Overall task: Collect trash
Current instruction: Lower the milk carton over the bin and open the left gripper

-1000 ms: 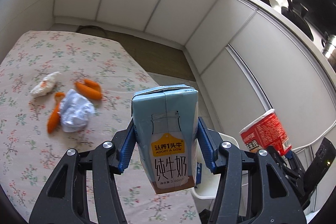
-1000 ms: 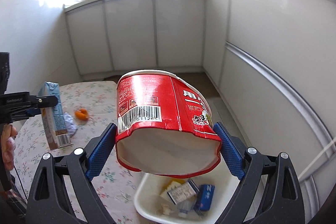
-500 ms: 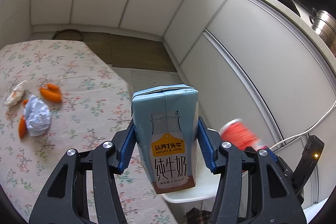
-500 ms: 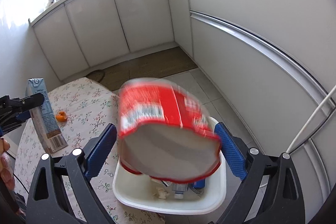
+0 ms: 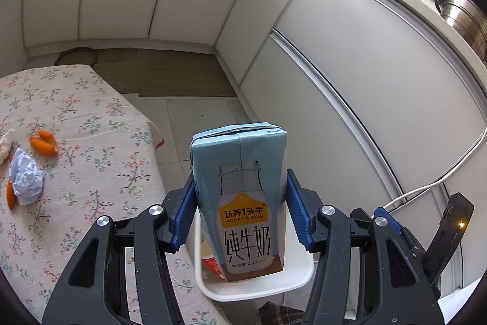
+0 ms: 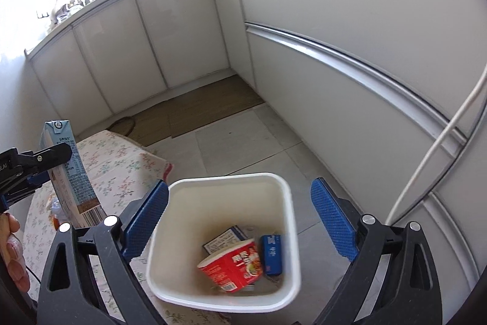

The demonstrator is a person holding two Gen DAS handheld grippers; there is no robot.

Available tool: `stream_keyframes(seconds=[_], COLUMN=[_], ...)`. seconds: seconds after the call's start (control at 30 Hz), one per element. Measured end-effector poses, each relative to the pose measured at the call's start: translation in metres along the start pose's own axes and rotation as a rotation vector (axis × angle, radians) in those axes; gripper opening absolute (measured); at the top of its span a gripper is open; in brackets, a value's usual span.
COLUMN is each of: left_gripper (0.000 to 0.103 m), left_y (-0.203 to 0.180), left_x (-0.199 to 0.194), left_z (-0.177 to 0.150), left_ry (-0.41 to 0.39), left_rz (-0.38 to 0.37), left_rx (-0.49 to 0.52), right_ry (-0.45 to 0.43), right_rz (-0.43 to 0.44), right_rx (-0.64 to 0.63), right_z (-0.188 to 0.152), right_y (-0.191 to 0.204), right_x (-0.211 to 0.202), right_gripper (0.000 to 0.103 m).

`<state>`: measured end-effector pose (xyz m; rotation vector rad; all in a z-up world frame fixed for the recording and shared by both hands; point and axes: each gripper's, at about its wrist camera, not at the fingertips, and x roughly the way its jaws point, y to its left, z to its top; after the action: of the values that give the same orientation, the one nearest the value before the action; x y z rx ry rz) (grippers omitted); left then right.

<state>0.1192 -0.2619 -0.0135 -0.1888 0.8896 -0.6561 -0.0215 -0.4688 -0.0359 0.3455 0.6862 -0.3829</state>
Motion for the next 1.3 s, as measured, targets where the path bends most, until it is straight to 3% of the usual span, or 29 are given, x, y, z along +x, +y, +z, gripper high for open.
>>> stream_keyframes(seconds=[0.23,0.43,0.97,1.13,1.3], left_gripper=[0.052,0.052,0.053,0.064,0.068], left_y=[-0.022,-0.043,-0.081,-0.082,-0.075], left_x=[0.019,0.037,0.087,0.096,0.098], left_z=[0.001,0.002,0.000,-0.004,-0.005], left_ry=[0.022,0.043,0.145,0.181,0.190], left_rz=[-0.018,-0.033,-0.027,-0.015,0.004], left_rx=[0.030,0.064,0.128,0.134,0.122], right_ry=[-0.001,0.003,0.015,0.023,0.029], right_rz=[-0.132,-0.168,-0.184,-0.179,-0.175], right_rx=[0.049,0.098,0.137,0.140,0.129], right_z=[0.004,0.005,0.004,0.005,0.004], right_y=[-0.030,-0.055,-0.074,-0.075,-0.070], right_x=[-0.003,-0.004,-0.004,-0.001,0.000], right_gripper=[0.092,0.092,0.092,0.092,0.092])
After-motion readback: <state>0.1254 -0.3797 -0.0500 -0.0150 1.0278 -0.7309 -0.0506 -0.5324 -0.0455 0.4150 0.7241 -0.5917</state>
